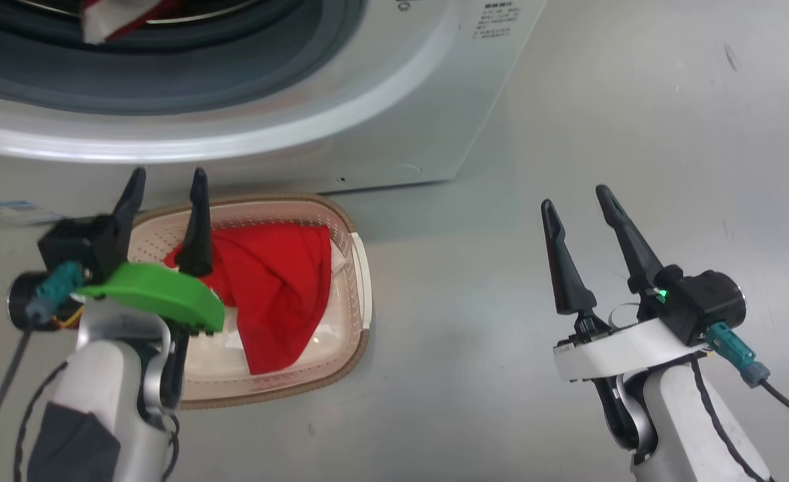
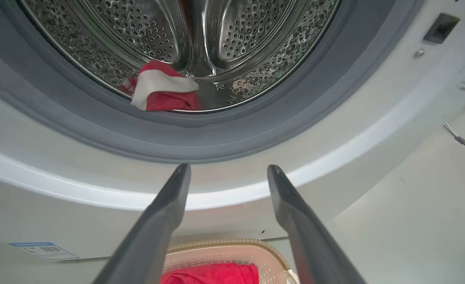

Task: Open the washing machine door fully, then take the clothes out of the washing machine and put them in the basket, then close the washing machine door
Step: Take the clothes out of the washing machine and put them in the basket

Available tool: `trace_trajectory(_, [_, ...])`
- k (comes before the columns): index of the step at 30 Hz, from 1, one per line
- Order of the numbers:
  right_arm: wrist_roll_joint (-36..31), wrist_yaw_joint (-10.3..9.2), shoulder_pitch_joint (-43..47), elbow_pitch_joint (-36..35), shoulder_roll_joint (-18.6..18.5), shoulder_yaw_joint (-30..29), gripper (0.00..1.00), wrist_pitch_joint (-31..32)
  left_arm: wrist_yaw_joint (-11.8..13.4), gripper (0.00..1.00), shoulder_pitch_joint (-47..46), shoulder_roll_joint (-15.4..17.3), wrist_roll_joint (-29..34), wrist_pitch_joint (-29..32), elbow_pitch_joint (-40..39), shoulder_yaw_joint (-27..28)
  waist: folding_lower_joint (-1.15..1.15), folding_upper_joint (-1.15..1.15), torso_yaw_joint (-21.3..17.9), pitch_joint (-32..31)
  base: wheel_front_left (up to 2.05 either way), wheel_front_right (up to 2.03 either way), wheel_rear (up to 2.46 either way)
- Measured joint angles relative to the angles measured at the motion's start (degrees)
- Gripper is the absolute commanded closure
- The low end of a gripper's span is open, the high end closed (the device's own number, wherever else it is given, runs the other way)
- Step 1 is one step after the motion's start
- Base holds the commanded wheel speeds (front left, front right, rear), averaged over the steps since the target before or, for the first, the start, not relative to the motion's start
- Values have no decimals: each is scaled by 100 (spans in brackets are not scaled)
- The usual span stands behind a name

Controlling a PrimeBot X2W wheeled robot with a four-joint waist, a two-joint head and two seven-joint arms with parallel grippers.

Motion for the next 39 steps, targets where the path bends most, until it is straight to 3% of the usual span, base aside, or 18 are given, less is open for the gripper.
trace_trajectory(16, [655,-144,-758,-124,-10,379,0,0,-47,0,-1935,479,-221,737,847,505,0,0,-570,1022,0,0,0])
trace_trajectory(39, [1196,-318,-983,-110,-4,710,0,0,4,0,-3642,1422,279,1255,1625,630,0,0,-1421,1376,0,0,0])
